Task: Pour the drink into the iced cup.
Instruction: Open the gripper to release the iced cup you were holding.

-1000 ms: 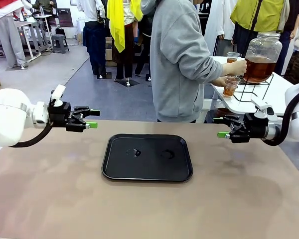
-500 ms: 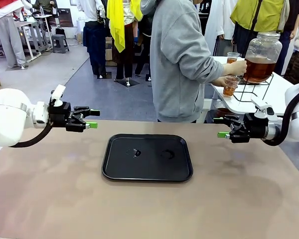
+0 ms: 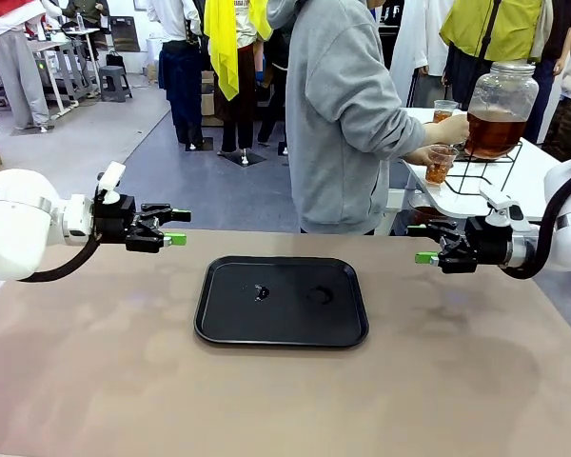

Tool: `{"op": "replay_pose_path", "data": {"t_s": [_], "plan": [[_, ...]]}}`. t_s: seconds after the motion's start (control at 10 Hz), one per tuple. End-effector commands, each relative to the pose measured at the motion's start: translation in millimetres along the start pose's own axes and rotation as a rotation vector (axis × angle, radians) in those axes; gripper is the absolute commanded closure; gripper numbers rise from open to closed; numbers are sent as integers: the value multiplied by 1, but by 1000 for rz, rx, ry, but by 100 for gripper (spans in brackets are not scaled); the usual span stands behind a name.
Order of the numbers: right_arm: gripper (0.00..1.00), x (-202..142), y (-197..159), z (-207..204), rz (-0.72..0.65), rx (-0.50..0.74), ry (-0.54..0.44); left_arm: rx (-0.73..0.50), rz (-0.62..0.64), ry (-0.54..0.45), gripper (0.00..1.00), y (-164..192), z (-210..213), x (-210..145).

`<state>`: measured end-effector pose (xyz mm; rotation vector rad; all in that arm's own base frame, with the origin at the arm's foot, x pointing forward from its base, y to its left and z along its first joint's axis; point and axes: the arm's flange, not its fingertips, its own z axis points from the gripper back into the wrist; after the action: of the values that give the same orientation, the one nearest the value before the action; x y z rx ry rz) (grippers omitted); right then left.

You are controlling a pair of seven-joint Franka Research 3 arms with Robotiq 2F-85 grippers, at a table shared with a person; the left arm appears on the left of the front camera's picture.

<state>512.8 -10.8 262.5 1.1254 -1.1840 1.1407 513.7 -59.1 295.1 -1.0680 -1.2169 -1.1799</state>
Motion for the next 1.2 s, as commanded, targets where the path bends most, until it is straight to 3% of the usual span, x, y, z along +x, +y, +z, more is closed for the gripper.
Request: {"op": "replay_pose_path", "data": {"t_s": [0.0, 1.1], "plan": [[0, 4, -2, -4, -3, -11, 10, -3, 6, -5, 0, 0, 0, 2], [0, 4, -2, -4, -3, -11, 10, -3, 6, -5, 0, 0, 0, 2]]}}
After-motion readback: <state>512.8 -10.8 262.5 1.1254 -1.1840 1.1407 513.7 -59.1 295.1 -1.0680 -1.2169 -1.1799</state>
